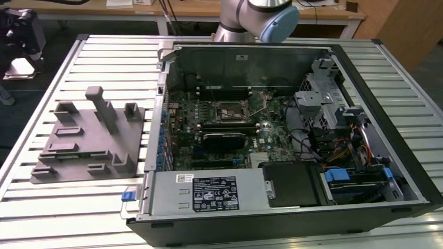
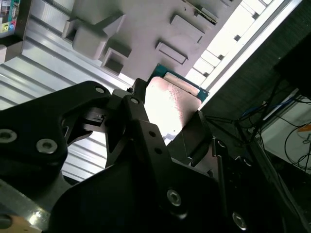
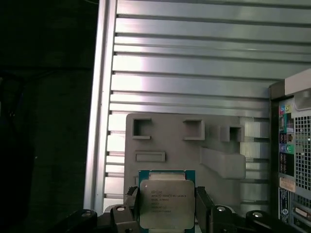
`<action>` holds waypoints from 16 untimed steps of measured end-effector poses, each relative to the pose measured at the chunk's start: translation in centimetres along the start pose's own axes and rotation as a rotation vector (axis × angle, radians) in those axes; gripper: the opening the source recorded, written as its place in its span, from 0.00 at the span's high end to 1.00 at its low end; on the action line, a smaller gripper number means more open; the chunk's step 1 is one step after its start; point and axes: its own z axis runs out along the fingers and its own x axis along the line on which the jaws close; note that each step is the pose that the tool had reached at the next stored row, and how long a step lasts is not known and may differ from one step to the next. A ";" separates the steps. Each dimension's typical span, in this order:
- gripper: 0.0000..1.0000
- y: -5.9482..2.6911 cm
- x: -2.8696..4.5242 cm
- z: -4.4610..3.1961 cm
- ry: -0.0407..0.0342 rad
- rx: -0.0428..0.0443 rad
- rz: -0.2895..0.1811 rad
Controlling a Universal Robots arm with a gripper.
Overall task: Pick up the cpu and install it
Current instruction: 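Pick up the cpu and move it towards the insertion slot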
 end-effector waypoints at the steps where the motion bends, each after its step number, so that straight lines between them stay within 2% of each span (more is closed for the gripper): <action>1: 0.46 0.00 -0.17 0.00 -0.0001 -0.0009 0.000; 16: 0.46 -0.08 -2.64 -0.01 -0.0004 -0.0129 0.000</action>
